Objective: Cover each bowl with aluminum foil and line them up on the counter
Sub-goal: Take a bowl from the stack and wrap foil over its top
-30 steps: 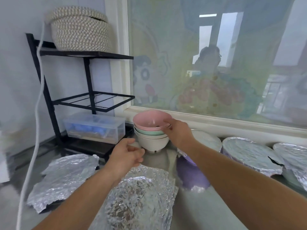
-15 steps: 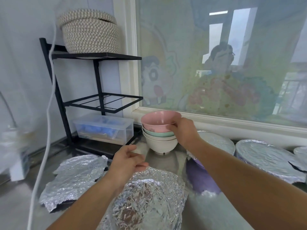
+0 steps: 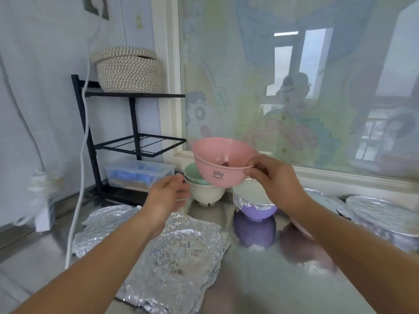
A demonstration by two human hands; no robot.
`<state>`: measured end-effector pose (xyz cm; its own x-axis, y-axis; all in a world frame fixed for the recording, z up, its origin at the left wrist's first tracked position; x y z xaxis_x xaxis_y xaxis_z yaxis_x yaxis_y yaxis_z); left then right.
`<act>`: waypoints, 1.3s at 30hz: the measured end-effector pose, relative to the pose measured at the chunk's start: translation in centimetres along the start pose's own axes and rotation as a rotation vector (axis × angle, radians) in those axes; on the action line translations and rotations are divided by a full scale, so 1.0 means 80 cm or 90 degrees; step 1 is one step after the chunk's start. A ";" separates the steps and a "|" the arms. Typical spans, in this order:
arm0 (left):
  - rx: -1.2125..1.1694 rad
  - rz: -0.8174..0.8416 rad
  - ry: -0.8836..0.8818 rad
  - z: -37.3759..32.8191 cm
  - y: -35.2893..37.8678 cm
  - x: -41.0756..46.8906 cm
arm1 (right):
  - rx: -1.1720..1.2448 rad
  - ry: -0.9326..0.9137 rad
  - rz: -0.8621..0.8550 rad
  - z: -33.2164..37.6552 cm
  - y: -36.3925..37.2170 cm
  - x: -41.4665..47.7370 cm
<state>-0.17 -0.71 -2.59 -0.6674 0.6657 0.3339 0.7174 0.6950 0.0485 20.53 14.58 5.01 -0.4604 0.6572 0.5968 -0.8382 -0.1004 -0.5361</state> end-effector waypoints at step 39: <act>-0.082 0.282 -0.127 0.050 0.267 -0.289 | 0.294 0.560 -0.033 -0.173 -0.196 -0.363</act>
<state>29.75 -0.16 -13.05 -0.3098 0.9368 0.1627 0.9507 0.3034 0.0635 51.05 7.38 -12.18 -0.1963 0.9701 -0.1424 -0.9686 -0.2145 -0.1260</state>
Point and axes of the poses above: each hand's wrist, its own x-axis towards the middle knuckle, its own y-axis out of the palm, z = x × y, the point moved 9 cm from there along x, towards the middle knuckle, and after that the axes turned 13 degrees about y, right-handed, at the moved point
